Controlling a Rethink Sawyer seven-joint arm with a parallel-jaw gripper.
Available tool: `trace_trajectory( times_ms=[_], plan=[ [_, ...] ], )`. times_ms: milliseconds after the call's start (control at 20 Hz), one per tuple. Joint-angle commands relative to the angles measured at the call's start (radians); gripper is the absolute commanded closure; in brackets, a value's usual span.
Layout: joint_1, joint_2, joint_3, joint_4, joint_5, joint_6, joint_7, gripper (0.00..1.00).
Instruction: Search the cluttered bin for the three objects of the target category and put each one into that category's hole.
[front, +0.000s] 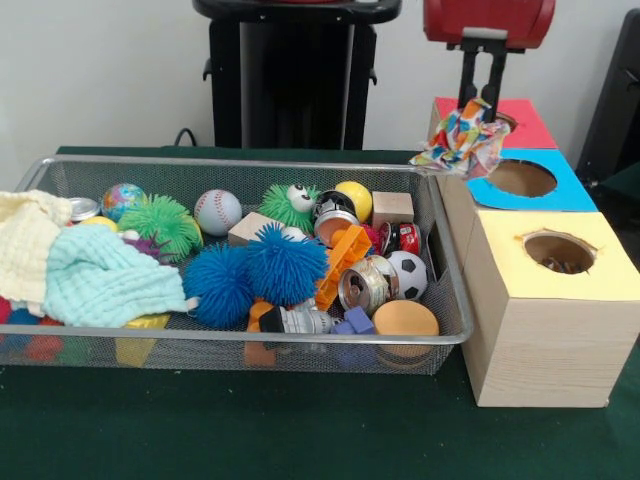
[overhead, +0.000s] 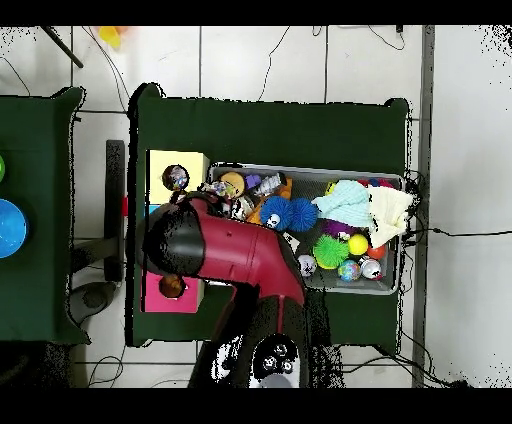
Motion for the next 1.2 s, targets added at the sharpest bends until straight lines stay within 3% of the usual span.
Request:
trace_trajectory(
  times_ms=[50, 400, 650, 1000, 1200],
  plan=[
    [0.025, 0.062, -0.044, -0.11, 0.061, 0.129, 0.321, 1.0],
    [0.039, 0.131, -0.081, -0.216, 0.05, 0.193, 0.318, 1.0],
    [0.047, 0.186, -0.075, -0.249, 0.063, 0.166, 0.322, 1.0],
    [0.09, 0.22, -0.098, -0.235, 0.084, 0.13, 0.348, 1.0],
    [0.08, 0.218, -0.084, -0.229, 0.101, 0.142, 0.323, 1.0]
  ],
)
